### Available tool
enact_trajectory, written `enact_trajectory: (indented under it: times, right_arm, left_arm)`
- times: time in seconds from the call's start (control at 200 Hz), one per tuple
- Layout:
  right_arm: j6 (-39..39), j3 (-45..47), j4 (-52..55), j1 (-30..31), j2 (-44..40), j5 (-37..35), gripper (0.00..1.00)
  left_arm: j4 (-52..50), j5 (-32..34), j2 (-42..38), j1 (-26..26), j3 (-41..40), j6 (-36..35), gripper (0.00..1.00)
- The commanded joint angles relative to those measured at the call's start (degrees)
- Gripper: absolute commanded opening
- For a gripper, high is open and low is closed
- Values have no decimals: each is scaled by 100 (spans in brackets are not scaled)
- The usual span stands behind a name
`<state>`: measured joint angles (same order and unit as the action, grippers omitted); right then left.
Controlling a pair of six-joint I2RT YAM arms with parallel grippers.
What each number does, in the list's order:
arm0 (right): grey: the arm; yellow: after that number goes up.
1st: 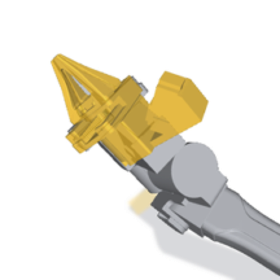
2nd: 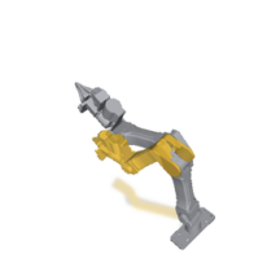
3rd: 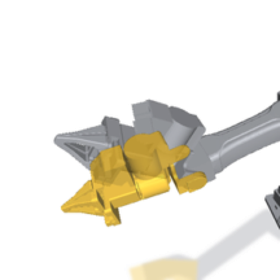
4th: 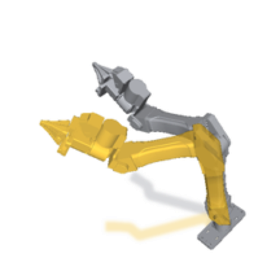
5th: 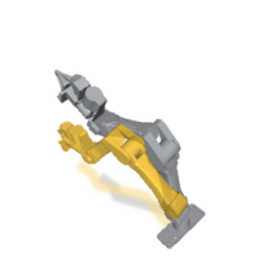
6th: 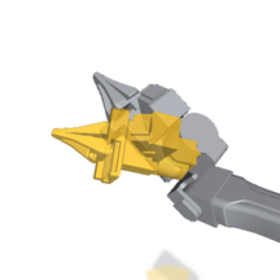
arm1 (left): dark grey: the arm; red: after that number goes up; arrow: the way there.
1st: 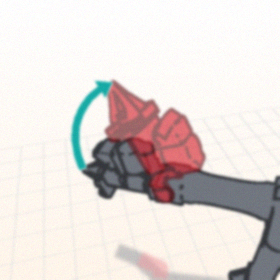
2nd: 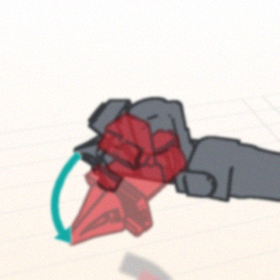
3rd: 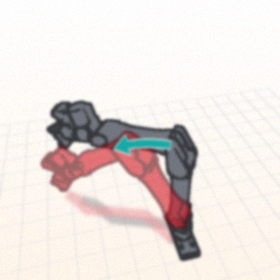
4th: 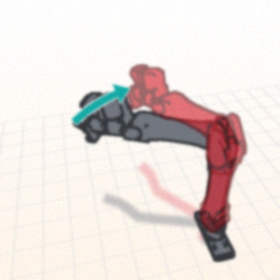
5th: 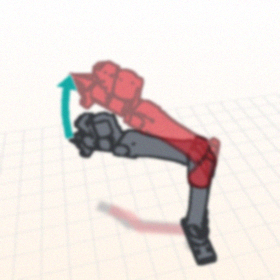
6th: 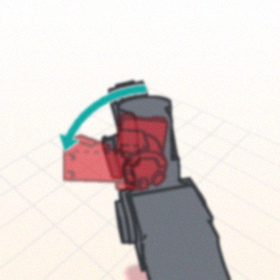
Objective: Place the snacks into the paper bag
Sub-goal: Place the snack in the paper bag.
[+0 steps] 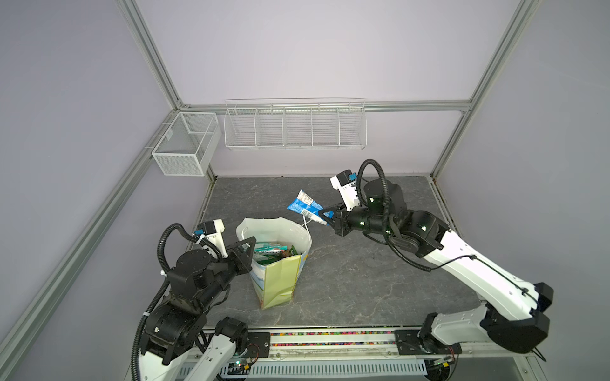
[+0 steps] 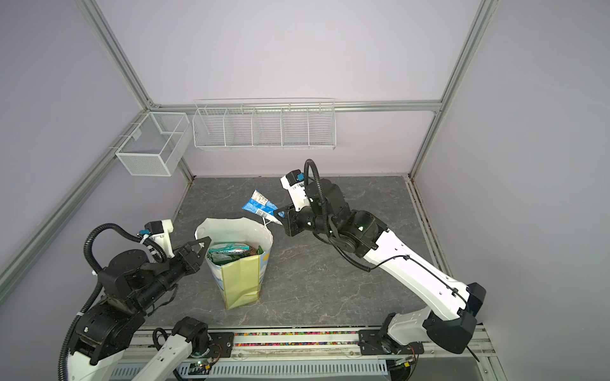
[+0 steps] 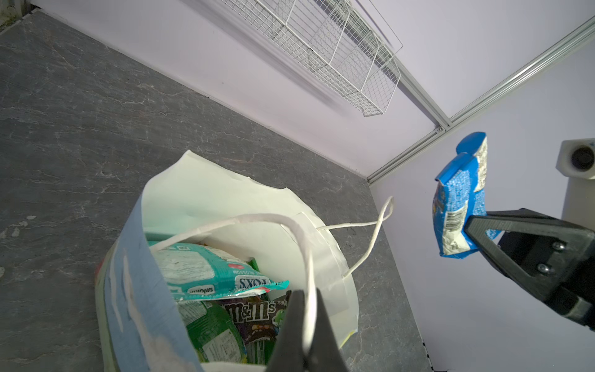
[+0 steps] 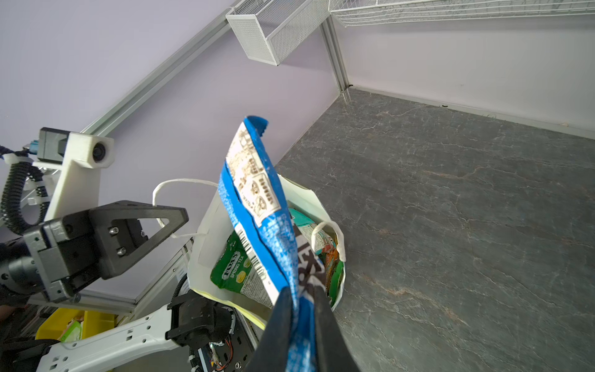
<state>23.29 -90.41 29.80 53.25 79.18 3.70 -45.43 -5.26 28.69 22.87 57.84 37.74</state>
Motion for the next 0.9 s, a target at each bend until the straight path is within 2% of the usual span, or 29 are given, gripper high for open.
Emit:
enact_trajectory:
  times: [0.0,0.73,0.895]
  right_arm:
    - [-149,-190,25,124,176,-103,15]
    - [-200,-933,184,510,1191,-150,16]
    - [-210,-1072,251,572,1339,-184,20]
  left_arm:
    - [87,-50,-77,-29,-36,43,0]
    - [69,-63,-96,-27,-19,49,0]
    - [69,-63,-91,-21,-16,33,0]
